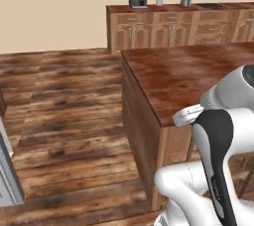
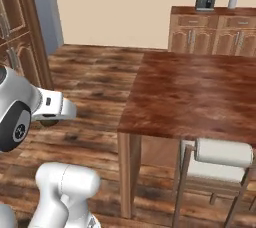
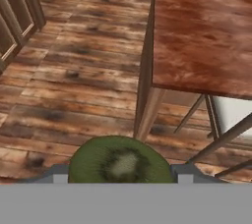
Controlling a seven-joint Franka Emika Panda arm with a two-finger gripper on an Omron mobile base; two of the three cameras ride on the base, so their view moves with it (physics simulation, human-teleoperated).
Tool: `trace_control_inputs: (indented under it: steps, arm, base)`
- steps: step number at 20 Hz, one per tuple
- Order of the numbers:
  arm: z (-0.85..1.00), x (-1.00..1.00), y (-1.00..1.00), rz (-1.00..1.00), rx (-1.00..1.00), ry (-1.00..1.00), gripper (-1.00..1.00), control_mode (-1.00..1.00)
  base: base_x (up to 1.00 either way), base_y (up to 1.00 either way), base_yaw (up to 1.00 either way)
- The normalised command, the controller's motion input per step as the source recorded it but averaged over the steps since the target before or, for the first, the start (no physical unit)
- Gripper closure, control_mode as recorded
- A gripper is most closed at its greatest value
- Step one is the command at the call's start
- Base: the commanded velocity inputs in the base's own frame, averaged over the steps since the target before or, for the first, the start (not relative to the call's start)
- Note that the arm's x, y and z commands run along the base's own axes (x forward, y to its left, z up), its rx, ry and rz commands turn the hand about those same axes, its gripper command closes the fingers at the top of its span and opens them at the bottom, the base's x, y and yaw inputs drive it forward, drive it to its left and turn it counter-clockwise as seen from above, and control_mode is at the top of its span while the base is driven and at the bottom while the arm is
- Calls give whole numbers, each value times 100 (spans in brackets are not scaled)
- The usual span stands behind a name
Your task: Pick the two kiwis from the fridge and place them on the plate next to the blender to make a fruit smoothie.
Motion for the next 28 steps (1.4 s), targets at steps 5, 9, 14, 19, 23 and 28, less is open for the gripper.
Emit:
trace_control_inputs:
  steps: [5,9,14,19,23,28]
  arm:
    - [0,0,0,0,0,0,100,100]
    - [0,0,0,0,0,0,100,100]
    - [0,0,0,0,0,0,100,100]
    - [0,0,0,0,0,0,100,100]
    - [0,0,0,0,0,0,100,100]
    - [0,0,0,0,0,0,100,100]
  base:
    - [4,-23,-50]
    - [9,-15,-39]
    - [12,-15,-21]
    - [12,-23,-8]
    - [19,1,-1]
    - [27,13,0]
